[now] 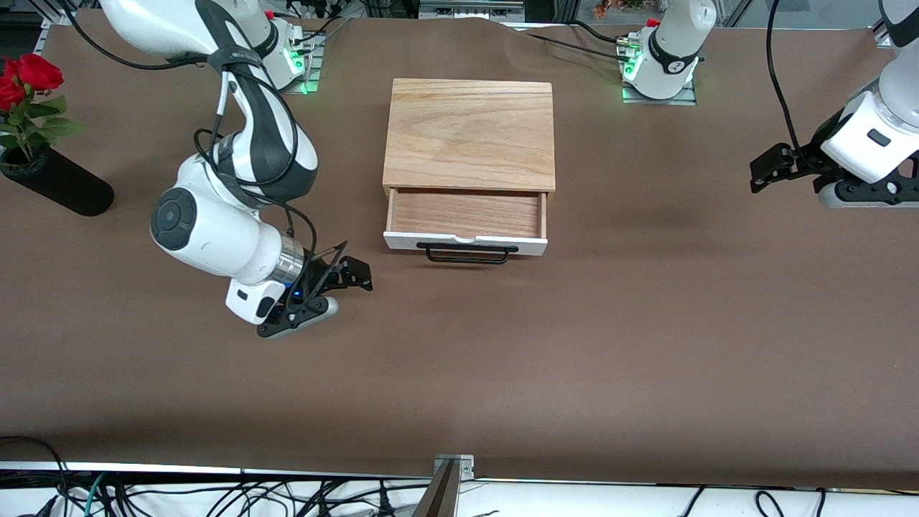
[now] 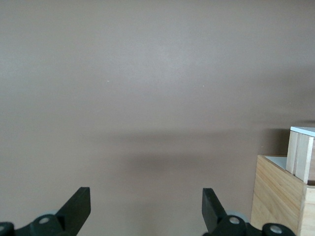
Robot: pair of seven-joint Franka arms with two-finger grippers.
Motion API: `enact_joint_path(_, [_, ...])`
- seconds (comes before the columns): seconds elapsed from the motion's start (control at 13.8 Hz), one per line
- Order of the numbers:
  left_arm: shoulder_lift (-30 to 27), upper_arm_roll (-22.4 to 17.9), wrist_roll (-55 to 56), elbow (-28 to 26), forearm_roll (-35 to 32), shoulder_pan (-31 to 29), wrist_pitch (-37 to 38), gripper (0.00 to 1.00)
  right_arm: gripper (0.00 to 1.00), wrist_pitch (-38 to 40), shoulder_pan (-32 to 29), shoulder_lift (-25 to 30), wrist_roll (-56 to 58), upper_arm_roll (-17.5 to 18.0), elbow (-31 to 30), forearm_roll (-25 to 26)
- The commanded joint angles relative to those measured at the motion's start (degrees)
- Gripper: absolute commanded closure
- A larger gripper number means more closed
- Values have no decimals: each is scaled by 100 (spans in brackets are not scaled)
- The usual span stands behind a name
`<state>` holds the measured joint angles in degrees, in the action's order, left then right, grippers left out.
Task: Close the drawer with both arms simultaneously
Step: 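Move the right gripper toward the drawer's white front, then bring the left gripper to the drawer front while the right gripper aligns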
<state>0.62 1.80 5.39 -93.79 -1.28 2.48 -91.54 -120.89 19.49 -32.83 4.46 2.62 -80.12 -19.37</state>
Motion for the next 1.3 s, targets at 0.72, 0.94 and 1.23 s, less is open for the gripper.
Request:
enact_joint_path(0.72, [2388, 770, 67, 1134, 1428, 735, -256, 0, 0, -23, 388, -531, -68, 55, 216, -638])
enact_joint_path(0.94, [2863, 787, 32, 1161, 2058, 876, -1153, 0, 0, -206, 537, -672, -51, 72, 216, -910])
enact_joint_path(1.23, [3128, 787, 67, 1109, 2456, 1306, -2067, 0, 0, -269, 643, -760, -42, 81, 216, -937])
